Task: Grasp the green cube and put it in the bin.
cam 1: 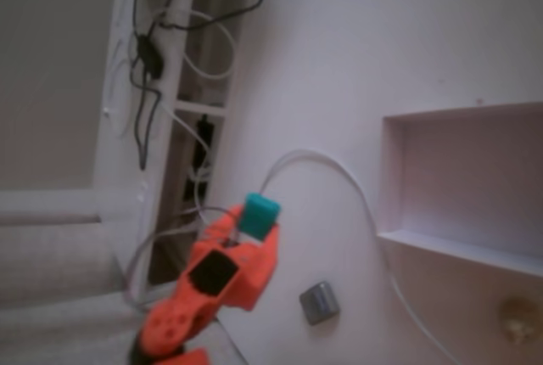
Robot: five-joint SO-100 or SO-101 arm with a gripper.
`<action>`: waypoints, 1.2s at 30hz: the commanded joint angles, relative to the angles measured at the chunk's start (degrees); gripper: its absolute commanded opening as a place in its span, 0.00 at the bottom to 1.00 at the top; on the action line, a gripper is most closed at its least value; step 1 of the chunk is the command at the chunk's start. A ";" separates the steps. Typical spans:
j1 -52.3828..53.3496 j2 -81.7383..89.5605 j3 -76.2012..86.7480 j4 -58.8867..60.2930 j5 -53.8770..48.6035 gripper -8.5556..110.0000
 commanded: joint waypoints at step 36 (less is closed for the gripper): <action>18.54 16.26 20.74 -11.43 -17.75 0.30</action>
